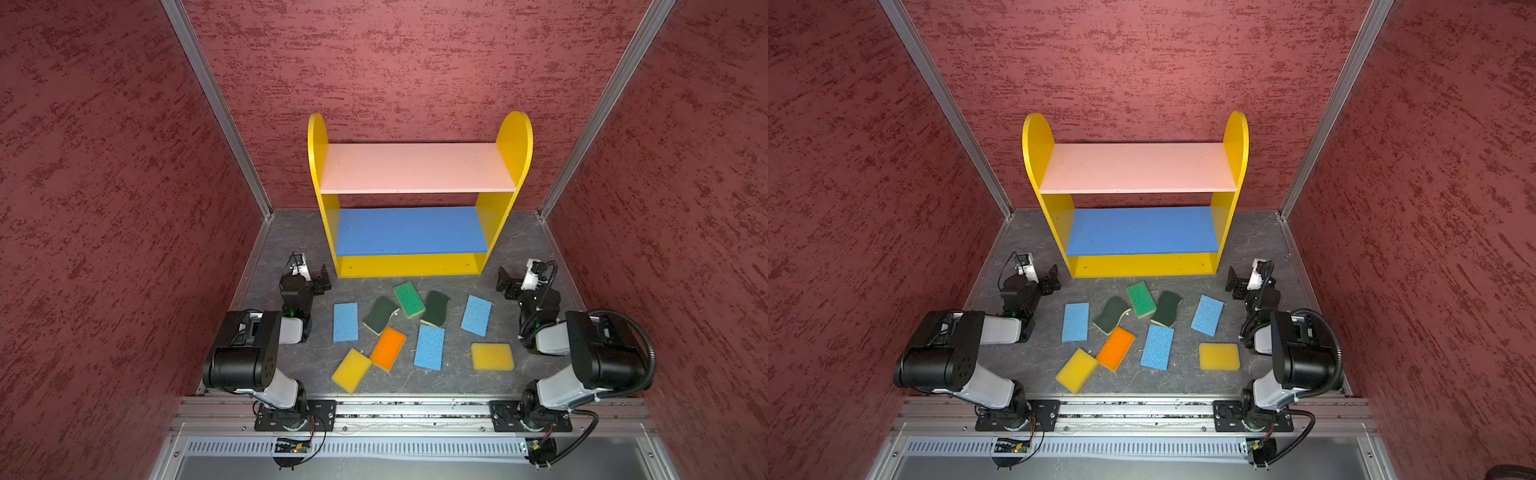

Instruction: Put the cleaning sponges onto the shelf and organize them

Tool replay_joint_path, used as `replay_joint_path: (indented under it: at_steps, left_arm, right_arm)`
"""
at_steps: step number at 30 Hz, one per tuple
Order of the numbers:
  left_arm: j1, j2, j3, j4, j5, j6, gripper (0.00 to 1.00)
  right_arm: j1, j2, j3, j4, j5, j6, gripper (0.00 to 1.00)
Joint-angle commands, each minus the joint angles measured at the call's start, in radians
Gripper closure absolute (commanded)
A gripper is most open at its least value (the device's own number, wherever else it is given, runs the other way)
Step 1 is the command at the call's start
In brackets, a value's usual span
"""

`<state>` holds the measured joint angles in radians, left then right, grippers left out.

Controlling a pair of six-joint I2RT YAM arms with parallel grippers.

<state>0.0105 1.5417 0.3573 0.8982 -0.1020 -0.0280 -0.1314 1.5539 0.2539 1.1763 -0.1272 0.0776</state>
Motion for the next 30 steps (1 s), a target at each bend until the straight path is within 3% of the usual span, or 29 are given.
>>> replay_joint_path:
  at_steps: [1,30]
  left_arm:
    - [0.007,-0.005,0.008,0.024,0.012,0.003,0.01]
    - [0.008,-0.005,0.008,0.024,0.012,0.003,0.01]
  right_arm:
    - [0.006,-0.003,0.016,0.008,-0.009,-0.024,0.01]
    - [0.009,-0.003,0.023,-0.002,-0.002,-0.026,0.01]
